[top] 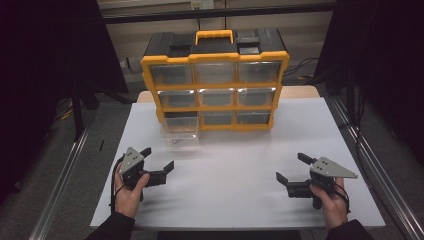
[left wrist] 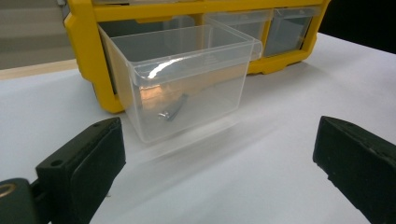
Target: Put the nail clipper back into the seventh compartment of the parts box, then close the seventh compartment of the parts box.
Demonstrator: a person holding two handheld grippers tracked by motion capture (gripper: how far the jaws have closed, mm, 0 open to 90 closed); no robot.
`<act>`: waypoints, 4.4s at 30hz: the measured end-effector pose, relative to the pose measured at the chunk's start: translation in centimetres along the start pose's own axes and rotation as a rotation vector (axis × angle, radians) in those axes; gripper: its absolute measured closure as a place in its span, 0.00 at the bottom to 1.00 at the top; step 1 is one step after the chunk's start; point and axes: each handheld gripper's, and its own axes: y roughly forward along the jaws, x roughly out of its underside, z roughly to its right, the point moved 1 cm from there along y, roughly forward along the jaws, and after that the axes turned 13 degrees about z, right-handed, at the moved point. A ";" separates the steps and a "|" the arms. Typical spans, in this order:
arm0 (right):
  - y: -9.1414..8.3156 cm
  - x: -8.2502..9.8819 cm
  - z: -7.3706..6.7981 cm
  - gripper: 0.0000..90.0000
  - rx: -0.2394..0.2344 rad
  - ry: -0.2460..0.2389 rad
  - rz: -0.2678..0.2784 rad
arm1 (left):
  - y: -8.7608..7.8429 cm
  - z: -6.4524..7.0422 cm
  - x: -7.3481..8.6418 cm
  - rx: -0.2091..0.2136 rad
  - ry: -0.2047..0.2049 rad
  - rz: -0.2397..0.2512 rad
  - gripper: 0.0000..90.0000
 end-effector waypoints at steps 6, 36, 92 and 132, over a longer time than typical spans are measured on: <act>-0.1 0.0 0.0 0.00 0.012 0.003 0.003 | -1.5 0.2 0.2 0.011 -0.015 -0.011 0.02; 0.0 0.0 0.2 0.00 0.009 0.003 0.000 | -0.8 -0.3 0.1 0.162 -0.053 -0.102 0.07; 0.2 0.1 0.1 0.00 -0.005 0.008 -0.002 | 5.9 1.8 -2.8 0.296 0.044 -0.051 0.07; 0.1 0.0 0.0 0.00 -0.012 0.006 -0.001 | 5.7 -0.1 -1.6 0.362 -0.035 -0.108 0.86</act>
